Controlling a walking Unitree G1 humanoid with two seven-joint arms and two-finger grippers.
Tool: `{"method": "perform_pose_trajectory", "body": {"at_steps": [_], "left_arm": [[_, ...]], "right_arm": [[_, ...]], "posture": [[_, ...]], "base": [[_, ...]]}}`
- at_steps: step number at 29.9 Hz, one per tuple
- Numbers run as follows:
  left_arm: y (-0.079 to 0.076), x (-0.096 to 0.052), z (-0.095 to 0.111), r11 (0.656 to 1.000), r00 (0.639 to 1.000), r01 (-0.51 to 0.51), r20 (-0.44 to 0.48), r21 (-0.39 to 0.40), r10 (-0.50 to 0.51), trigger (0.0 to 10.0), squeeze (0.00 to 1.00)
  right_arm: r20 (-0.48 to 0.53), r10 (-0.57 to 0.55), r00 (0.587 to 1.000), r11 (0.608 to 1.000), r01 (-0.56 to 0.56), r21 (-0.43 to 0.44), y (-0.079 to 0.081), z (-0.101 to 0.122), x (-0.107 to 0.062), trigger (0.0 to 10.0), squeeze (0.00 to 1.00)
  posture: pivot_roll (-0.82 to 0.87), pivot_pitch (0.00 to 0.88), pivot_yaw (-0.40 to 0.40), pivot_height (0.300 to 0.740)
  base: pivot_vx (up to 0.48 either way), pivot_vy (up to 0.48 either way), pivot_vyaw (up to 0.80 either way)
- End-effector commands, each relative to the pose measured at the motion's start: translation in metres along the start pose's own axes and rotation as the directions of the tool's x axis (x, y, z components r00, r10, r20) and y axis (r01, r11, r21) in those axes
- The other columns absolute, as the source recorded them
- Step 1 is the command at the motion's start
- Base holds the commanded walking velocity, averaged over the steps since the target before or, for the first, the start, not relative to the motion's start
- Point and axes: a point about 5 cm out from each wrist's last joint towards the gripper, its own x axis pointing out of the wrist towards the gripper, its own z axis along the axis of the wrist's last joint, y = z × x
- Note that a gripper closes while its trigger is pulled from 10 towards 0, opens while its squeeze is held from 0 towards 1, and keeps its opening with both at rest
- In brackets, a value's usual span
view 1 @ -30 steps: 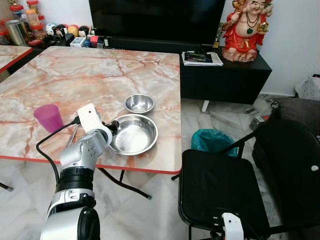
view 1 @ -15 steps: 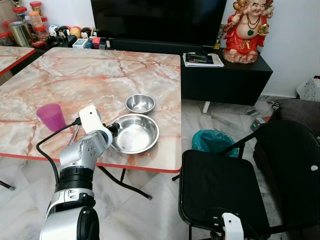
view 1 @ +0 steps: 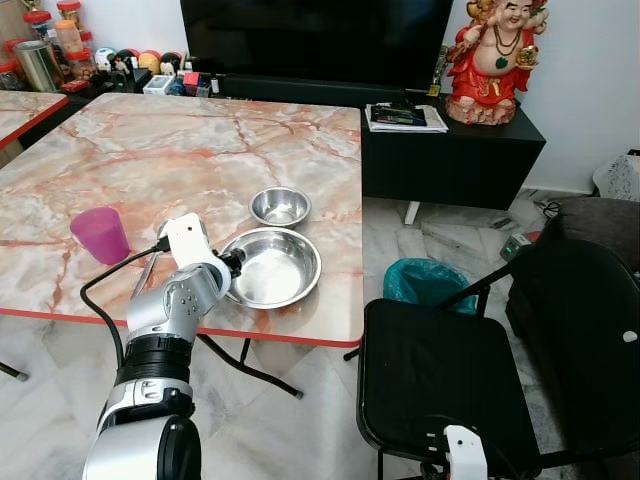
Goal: Setting the table
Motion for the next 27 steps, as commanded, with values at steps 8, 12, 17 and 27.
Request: {"method": "perform_pose_trajectory", "body": {"at_steps": [8, 12, 17, 27], "left_arm": [[0.01, -0.003, -0.003, 0.998, 0.998, -0.062, -0.021, 0.012, 0.062, 10.0, 0.0], [0.013, -0.003, -0.006, 0.998, 0.997, -0.068, -0.025, 0.013, 0.068, 10.0, 0.0], [0.011, -0.001, -0.008, 0.998, 0.999, -0.05, -0.016, -0.026, 0.049, 10.0, 0.0], [0.0, 0.003, -0.006, 0.999, 1.0, -0.014, -0.002, -0.051, 0.014, 10.0, 0.0]], "right_arm": [[0.005, 0.002, 1.0, 1.0, -0.002, 0.013, 0.0, 0.002, 0.0, 10.0, 0.0], [0.005, 0.004, 1.0, 1.0, -0.004, 0.011, 0.0, 0.002, 0.0, 10.0, 0.0], [0.006, 0.005, 1.0, 1.0, -0.005, 0.01, 0.001, 0.003, 0.0, 10.0, 0.0], [0.006, 0.002, 1.0, 1.0, -0.002, 0.011, 0.0, 0.003, 0.0, 10.0, 0.0]], "posture": [[0.08, 0.0, -0.031, 0.74], [0.08, 0.0, -0.034, 0.74], [0.08, 0.0, -0.033, 0.74], [0.07, 0.0, -0.032, 0.74]], "base": [[0.0, 0.0, 0.0], [0.0, 0.0, 0.0], [0.0, 0.0, 0.0], [0.0, 0.0, 0.0]]}}
